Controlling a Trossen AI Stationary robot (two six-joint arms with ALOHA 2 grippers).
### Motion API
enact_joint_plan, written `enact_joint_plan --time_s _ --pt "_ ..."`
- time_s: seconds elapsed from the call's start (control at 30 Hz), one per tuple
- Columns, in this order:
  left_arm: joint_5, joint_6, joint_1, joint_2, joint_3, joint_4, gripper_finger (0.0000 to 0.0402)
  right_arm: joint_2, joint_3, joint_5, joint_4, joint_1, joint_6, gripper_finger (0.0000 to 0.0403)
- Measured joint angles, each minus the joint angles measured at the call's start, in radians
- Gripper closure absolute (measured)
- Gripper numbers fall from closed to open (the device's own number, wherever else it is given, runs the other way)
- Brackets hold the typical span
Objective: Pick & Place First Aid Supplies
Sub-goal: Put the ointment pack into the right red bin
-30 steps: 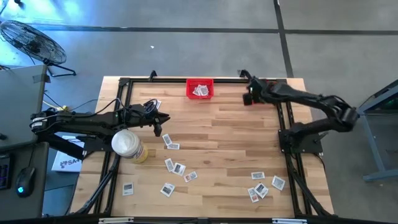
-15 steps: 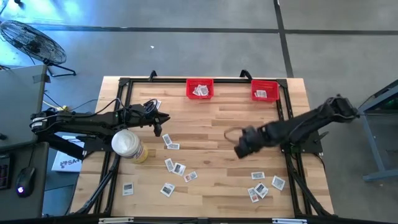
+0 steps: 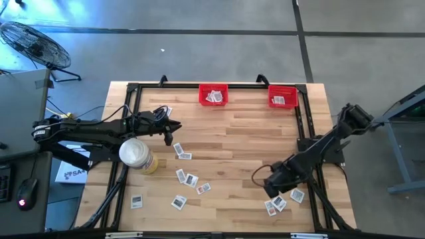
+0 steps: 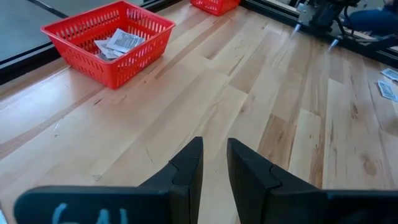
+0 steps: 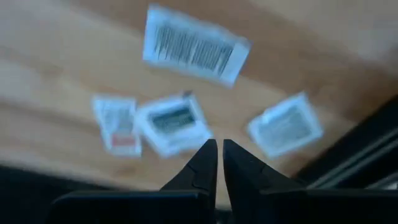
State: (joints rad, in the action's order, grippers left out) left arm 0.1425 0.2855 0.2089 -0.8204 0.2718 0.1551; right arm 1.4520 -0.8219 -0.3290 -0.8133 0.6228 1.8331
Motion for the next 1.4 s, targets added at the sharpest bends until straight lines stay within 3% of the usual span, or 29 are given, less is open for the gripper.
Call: enact_joint_plan --time_s 0.17,0.63,0.93,1.13,1.4 --pt "0.0 0.0 0.0 0.0 0.0 0.0 0.0331 0.033 0.0 0.072 0.02 -0.008 -0.037 0.0382" --pt "0.0 0.0 0.0 0.0 0.0 0.0 0.0331 0.163 0.0 0.036 0.171 -0.059 -0.12 0.0382" --pt "0.0 0.0 0.0 0.0 0.0 0.0 0.0331 0.187 -0.001 0.13 0.258 -0.154 -0.204 0.0382" --pt "0.0 0.0 0.0 0.0 0.0 0.0 0.0331 0.178 -0.001 0.176 0.254 -0.207 -0.345 0.0386" --pt "0.0 0.0 0.0 0.0 0.0 0.0 0.0331 0.124 -0.002 0.042 0.193 -0.159 -0.365 0.04"
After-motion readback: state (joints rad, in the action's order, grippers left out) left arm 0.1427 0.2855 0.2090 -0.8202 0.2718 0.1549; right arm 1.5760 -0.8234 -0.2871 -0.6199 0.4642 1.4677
